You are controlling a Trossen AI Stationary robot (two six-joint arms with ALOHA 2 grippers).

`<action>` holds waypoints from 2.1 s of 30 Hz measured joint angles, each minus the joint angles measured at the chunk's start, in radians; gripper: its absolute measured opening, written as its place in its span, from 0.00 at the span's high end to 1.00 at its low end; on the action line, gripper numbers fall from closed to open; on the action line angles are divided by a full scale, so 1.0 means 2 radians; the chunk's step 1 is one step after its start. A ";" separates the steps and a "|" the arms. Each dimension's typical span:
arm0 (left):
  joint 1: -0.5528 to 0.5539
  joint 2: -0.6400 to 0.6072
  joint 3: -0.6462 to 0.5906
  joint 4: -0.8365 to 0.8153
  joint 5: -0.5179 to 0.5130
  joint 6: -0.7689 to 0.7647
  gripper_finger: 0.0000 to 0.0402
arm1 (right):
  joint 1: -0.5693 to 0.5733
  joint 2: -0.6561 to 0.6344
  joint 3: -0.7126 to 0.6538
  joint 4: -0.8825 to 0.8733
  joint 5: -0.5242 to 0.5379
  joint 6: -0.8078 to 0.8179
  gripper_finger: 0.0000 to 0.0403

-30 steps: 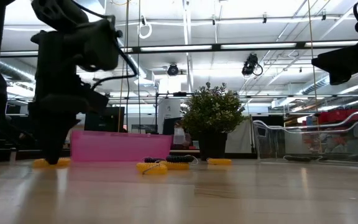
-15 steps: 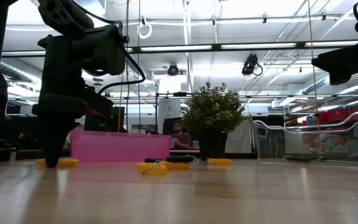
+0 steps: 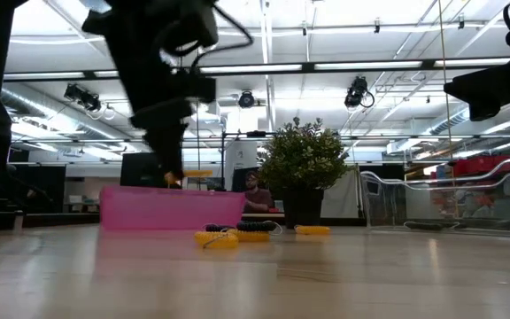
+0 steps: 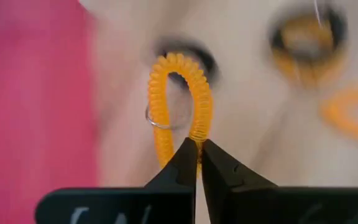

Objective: Sort spring keychains
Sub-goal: Put the yellow spring keychain into the pink bin, then put the black spring keychain into the transparent bin

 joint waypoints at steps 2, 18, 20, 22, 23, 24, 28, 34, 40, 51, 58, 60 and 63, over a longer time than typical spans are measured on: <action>0.000 0.000 0.019 0.000 -0.040 0.013 0.98 | 0.000 0.000 0.000 0.000 0.000 0.000 0.77; 0.083 -0.001 0.031 -0.083 -0.172 0.054 0.97 | 0.000 0.000 0.000 0.000 0.000 0.000 0.77; 0.098 -0.001 0.031 -0.083 -0.171 0.064 0.97 | 0.000 0.000 0.000 0.000 0.000 0.000 0.77; 0.109 -0.001 0.031 -0.083 -0.171 0.072 0.98 | 0.000 0.000 0.000 0.000 0.000 0.000 0.77; 0.115 -0.001 0.031 -0.083 -0.171 0.077 0.98 | 0.000 0.000 0.000 0.000 0.000 0.000 0.77; 0.120 -0.001 0.031 -0.083 -0.171 0.082 0.98 | 0.000 0.000 0.000 0.000 0.000 0.000 0.77; 0.140 -0.001 0.031 -0.083 -0.171 0.098 0.97 | 0.000 0.000 0.000 0.000 0.000 0.000 0.77; 0.169 -0.001 0.031 -0.084 -0.172 0.111 0.97 | 0.000 0.000 0.000 0.000 0.000 0.000 0.77; 0.187 -0.002 0.032 -0.084 -0.173 0.117 0.96 | 0.000 0.000 0.000 0.000 0.000 0.000 0.77; 0.189 -0.002 0.032 -0.084 -0.163 0.110 0.83 | 0.000 0.000 0.000 0.000 0.000 0.000 0.77; 0.189 -0.002 0.032 -0.084 -0.157 0.106 0.72 | 0.000 0.000 0.000 0.000 0.000 0.000 0.77; 0.189 -0.002 0.032 -0.083 -0.158 0.104 0.69 | 0.000 0.000 0.000 0.000 0.000 0.000 0.77; 0.188 -0.002 0.032 -0.078 -0.138 0.104 0.66 | 0.000 0.000 0.000 0.000 0.000 0.000 0.77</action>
